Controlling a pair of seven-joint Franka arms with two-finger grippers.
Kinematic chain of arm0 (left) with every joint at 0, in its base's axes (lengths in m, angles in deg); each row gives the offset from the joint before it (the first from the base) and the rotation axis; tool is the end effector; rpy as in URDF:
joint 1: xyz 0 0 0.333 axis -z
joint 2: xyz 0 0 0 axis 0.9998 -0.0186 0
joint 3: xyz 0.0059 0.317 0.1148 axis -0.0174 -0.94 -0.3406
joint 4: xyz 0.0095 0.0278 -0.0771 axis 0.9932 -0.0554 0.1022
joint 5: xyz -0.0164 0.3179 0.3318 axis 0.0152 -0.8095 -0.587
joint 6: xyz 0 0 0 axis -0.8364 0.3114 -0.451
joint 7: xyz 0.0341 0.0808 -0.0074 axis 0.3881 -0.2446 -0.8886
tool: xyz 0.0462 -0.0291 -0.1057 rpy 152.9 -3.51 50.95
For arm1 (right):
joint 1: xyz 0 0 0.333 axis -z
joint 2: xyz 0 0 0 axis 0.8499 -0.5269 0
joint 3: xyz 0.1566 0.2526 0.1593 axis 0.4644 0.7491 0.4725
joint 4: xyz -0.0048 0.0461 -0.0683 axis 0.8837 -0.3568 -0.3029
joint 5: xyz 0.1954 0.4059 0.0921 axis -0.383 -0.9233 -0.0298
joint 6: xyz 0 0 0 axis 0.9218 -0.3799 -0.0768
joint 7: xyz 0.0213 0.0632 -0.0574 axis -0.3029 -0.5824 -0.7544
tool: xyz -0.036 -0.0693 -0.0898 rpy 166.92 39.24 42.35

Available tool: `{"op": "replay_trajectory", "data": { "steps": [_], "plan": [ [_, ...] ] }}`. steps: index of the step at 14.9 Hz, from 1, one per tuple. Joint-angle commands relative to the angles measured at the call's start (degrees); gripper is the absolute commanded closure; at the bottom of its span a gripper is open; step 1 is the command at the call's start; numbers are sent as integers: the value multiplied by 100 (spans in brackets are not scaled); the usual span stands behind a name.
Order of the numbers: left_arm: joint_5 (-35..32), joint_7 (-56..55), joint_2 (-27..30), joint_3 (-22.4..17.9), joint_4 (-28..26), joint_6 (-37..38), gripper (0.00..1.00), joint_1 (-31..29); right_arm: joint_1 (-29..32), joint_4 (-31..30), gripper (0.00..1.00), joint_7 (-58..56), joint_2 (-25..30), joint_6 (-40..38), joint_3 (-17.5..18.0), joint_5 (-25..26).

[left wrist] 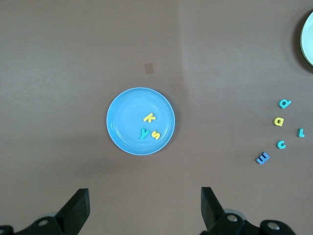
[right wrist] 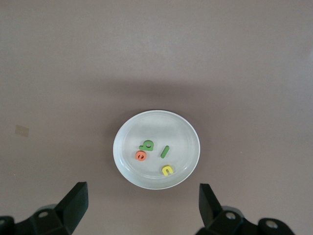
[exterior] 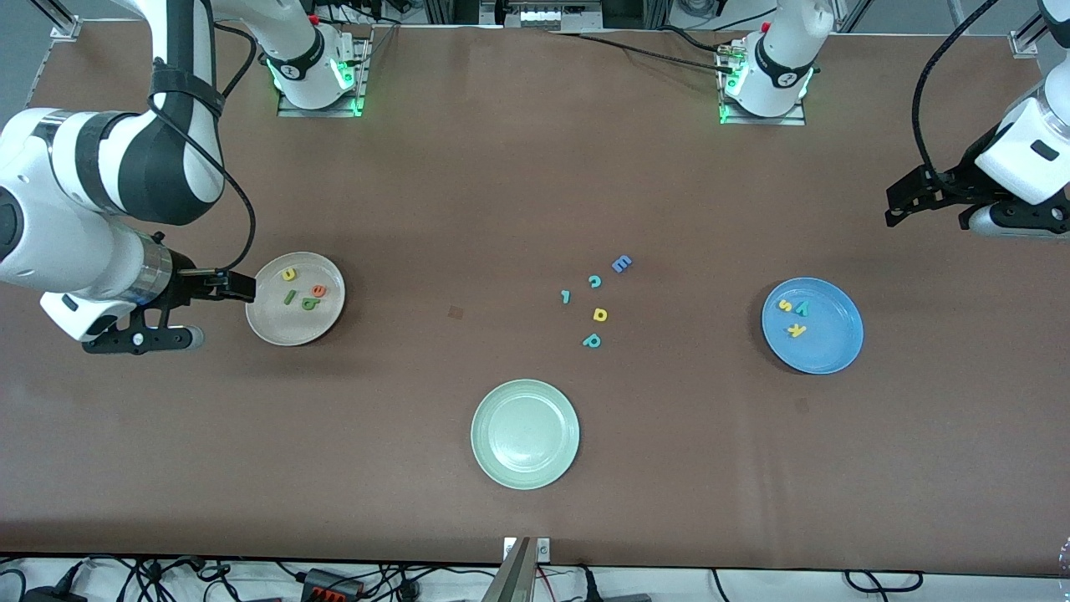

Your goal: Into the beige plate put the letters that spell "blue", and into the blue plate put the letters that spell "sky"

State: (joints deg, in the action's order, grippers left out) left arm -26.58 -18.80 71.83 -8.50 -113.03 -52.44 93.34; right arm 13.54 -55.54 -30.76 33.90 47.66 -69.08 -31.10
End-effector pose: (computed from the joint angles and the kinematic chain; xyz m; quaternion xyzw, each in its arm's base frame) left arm 0.6194 -0.0230 0.5964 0.9999 -0.0134 0.0068 0.0011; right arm 0.7221 0.0744 0.4601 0.9974 0.0324 -0.0613 0.0210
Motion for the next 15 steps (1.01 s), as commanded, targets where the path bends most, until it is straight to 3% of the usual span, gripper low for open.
{"op": "replay_trajectory", "data": {
  "steps": [1,3,5,11,15],
  "plan": [
    [-55,43,27,-37,65,102,0,43,142,357,0,64,-110,-160,-41,-199],
    [-55,43,27,-37,65,102,0,43,536,375,0,90,-23,-143,317,-243],
    [-55,35,27,-29,65,93,0,43,1151,654,0,527,127,-187,975,-104],
    [-55,35,27,-37,65,93,0,43,3013,824,0,1004,961,-301,3251,1258],
    [-55,35,27,-37,65,102,0,43,4043,745,0,908,1296,-345,4071,1584]
  ]
}}
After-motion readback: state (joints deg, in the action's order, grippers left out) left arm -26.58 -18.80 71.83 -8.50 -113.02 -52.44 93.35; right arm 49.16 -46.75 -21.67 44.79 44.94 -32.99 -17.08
